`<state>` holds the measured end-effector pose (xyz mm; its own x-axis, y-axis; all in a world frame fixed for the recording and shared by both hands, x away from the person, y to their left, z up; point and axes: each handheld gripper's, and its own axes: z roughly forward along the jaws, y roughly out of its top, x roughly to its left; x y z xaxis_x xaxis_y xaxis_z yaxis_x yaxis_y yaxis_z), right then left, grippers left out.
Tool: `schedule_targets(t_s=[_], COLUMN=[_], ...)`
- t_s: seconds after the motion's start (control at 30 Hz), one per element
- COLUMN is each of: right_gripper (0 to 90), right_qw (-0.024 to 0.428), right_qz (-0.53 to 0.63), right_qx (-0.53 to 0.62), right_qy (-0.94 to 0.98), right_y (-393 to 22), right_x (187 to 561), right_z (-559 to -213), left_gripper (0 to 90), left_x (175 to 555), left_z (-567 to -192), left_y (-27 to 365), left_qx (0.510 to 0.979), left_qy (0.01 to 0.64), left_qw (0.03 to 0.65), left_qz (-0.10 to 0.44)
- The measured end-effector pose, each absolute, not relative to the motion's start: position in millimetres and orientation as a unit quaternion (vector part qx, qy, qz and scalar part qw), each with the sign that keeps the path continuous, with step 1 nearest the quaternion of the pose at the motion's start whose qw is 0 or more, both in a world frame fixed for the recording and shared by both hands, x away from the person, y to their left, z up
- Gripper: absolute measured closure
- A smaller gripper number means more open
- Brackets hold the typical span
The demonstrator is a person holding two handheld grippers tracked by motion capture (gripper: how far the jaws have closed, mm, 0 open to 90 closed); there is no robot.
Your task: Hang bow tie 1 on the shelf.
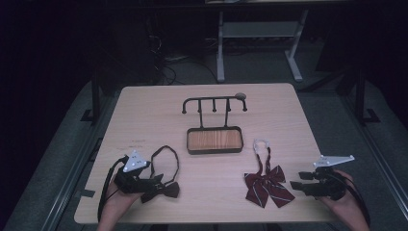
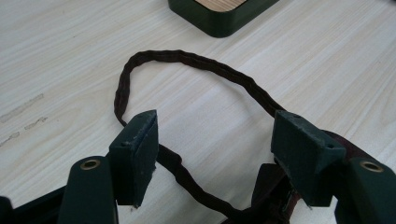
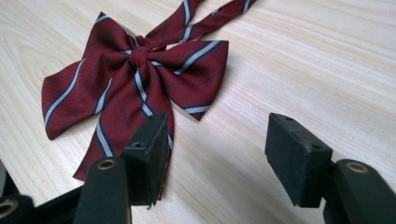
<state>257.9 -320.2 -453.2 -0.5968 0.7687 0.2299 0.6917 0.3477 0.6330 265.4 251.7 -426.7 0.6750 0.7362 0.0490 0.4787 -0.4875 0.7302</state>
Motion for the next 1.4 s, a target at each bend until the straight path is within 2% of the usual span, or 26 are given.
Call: schedule_targets(t_s=[0.63,0.93,1.4], right_gripper=[39.3,39.0,40.7], right_qw=[0.068,0.067,0.044], right_qz=[0.34,0.34,0.317], right_qx=[0.445,0.43,0.42], right_qy=[0.825,0.833,0.849], right_y=[-304,-291,-278], right_x=[261,270,297], right_z=[-444,-428,-412], left_gripper=[32.5,32.0,31.6], left_x=[266,265,263], left_z=[-428,-427,-425], left_y=[252,251,255], left_qx=[0.848,0.846,0.84], left_qy=[0.352,0.355,0.358], left_qw=[0.352,0.354,0.357], left_qz=[0.183,0.184,0.194])
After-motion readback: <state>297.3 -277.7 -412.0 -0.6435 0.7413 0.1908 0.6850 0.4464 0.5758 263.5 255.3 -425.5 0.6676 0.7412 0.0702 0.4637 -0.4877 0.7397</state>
